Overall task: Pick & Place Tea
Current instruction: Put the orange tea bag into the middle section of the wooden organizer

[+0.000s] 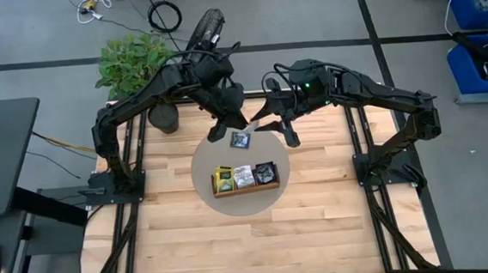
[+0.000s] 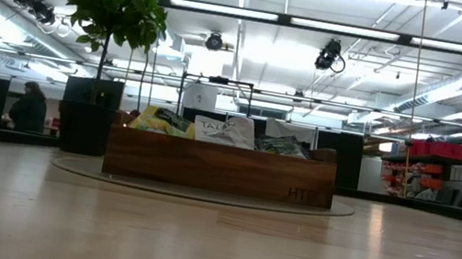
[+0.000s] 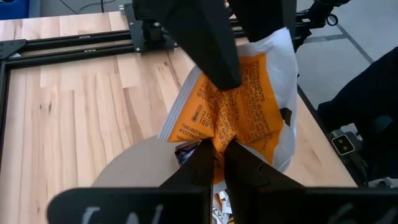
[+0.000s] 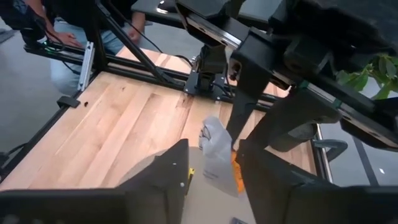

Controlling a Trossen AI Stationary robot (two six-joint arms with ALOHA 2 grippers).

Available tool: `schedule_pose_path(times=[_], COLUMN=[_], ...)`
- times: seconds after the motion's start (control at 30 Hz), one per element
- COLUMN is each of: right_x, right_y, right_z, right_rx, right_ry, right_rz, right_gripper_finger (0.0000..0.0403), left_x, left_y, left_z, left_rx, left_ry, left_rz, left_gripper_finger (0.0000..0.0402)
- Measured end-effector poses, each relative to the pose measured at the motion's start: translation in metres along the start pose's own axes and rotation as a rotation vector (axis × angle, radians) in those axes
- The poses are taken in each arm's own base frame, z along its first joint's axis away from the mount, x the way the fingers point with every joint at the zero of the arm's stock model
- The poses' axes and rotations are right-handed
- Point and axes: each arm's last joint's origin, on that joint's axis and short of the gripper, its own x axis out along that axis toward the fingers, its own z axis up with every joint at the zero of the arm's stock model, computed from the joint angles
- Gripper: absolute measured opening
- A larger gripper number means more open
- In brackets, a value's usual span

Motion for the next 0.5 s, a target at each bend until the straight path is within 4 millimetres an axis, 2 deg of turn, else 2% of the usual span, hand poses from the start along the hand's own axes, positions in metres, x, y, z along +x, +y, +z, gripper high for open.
schedule_pose_path(times=[0.33, 0.5], right_x=[0.0, -0.0001], right_y=[-0.0002, -0.0002], right_z=[0.0004, 0.0001], right_rx=[-0.007, 0.005], right_ry=[-0.005, -0.002], right_rz=[0.0, 0.0], right_gripper_finger=[0.002, 0.0006], left_x=[0.0001, 0.0001], left_y=[-0.0002, 0.0007], left_z=[-0.0001, -0.0003], left_rx=[0.008, 0.013], left_ry=[0.001, 0.012], left_rz=[-0.001, 0.03], left_gripper_finger=[0.0026, 0.0037])
